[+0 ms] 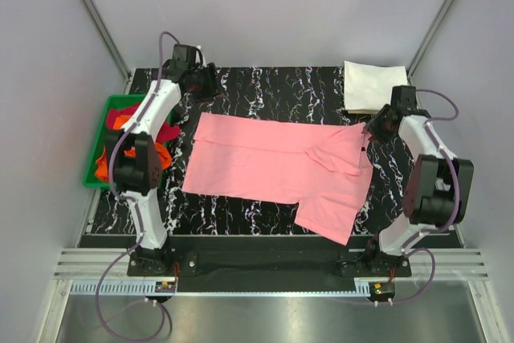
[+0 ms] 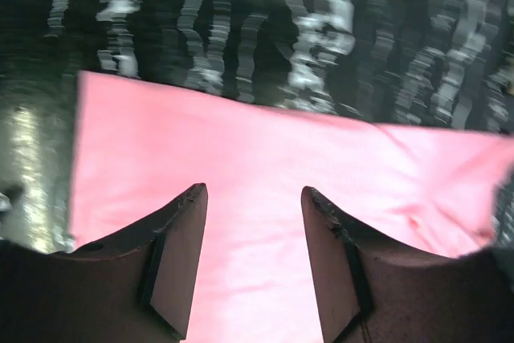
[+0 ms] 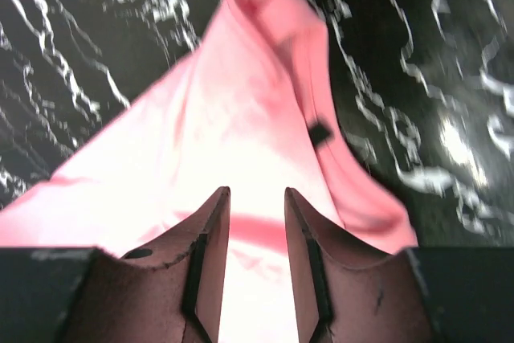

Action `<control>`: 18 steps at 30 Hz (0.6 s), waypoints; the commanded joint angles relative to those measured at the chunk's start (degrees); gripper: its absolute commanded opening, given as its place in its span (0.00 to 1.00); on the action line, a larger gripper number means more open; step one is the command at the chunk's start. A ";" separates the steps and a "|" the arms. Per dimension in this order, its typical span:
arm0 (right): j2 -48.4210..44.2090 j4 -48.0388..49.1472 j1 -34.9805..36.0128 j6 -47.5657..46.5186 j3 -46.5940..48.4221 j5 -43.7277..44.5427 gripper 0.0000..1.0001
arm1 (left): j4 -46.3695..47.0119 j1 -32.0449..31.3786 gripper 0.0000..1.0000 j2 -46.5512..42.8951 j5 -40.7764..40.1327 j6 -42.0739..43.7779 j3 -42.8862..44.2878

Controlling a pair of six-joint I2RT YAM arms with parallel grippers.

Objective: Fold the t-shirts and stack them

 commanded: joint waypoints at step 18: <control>-7.65 -0.19 21.98 -5.17 -13.33 5.90 0.47 | 14.55 -7.29 0.60 -35.34 1.78 1.39 -29.32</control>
